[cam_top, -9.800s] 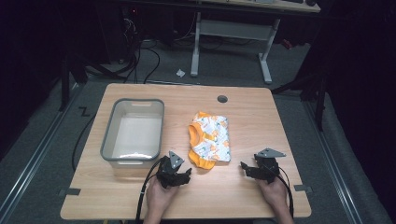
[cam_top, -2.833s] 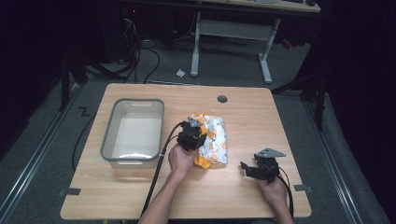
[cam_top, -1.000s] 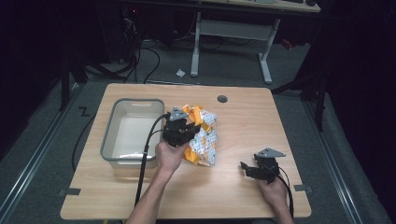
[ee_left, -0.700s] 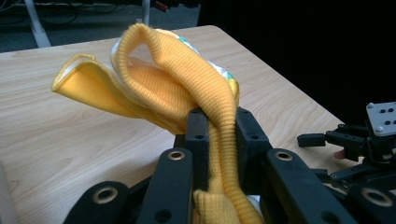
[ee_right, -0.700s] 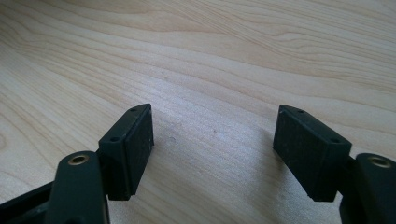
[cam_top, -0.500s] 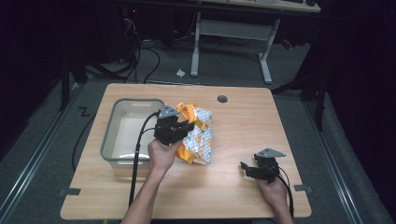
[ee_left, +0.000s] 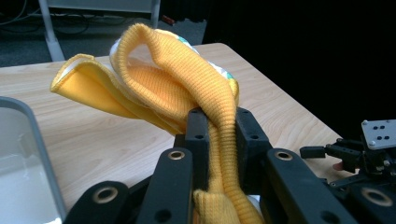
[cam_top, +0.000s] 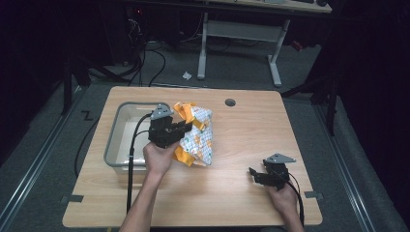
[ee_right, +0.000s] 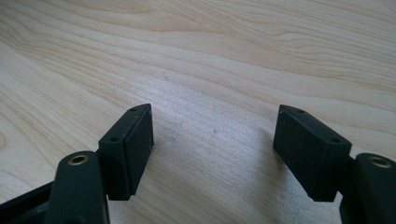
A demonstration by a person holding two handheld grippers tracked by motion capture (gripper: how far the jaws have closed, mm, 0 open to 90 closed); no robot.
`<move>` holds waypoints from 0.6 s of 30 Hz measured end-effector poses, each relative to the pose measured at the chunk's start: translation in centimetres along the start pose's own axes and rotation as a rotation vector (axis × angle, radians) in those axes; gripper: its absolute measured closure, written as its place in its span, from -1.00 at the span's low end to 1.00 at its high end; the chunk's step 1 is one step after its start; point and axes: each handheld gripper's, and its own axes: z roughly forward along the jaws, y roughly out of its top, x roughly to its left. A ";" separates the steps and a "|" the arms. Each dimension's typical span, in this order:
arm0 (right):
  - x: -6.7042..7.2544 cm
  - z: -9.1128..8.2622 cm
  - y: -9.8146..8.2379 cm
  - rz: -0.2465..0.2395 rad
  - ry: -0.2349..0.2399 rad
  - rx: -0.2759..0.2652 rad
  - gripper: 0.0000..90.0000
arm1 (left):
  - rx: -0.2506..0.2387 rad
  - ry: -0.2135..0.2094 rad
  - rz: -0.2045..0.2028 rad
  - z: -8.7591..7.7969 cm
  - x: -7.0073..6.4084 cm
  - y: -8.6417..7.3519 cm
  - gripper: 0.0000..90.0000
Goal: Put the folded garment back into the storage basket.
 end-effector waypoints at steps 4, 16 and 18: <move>0.0 0.0 0.0 0.001 0.000 0.001 -0.35 | -0.007 0.006 -0.004 -0.7 0.6 0.2 0.74; 0.0 0.0 0.0 0.000 0.000 0.000 -0.36 | -0.033 0.030 -0.030 -2.8 2.3 0.1 0.74; 0.0 0.0 0.0 0.000 0.000 0.000 -0.35 | -0.034 0.032 -0.030 -3.0 2.4 0.1 0.74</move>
